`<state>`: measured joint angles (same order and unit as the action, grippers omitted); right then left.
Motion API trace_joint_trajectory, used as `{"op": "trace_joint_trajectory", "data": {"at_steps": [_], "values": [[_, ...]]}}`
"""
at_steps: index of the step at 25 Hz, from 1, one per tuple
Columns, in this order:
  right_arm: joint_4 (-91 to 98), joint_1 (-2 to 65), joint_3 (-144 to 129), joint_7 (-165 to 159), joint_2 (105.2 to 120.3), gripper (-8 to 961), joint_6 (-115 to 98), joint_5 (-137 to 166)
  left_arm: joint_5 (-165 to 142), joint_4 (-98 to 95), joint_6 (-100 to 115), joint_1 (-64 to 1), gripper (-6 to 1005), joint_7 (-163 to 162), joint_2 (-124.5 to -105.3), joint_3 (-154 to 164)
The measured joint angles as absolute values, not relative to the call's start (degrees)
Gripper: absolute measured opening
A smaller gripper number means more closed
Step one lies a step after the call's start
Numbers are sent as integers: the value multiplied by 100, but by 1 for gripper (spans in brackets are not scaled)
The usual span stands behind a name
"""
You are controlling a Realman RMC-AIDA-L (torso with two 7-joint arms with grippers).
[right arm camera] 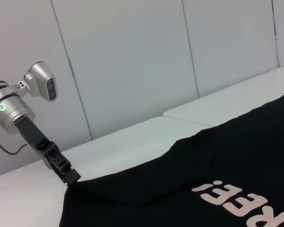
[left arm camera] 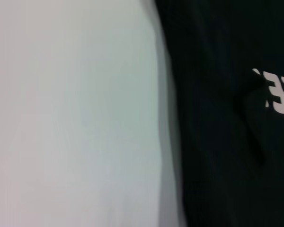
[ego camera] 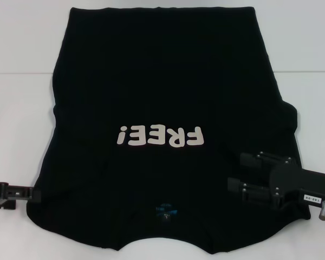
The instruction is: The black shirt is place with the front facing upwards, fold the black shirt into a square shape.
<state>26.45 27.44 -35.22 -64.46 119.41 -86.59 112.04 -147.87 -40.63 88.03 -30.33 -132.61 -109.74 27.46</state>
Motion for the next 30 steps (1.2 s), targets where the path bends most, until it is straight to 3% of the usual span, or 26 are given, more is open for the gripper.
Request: {"op": "trace_joint_trajectory", "data": {"at_steps": [14, 23, 30], "values": [[2645, 2779, -3511, -6504, 11944, 801, -8665, 11196, -14803, -4128, 8826, -3181, 910, -13262, -11117, 3254], [2724, 2778, -3486, -6923, 11872, 801, -8661, 11197, -14824, -4181, 8713, -3140, 670, -13166, -11152, 3311], [3251, 2886, -3556, -8726, 11577, 801, -8381, 11690, -14777, -4189, 8790, -3178, 385, -13128, -11112, 3284]]}}
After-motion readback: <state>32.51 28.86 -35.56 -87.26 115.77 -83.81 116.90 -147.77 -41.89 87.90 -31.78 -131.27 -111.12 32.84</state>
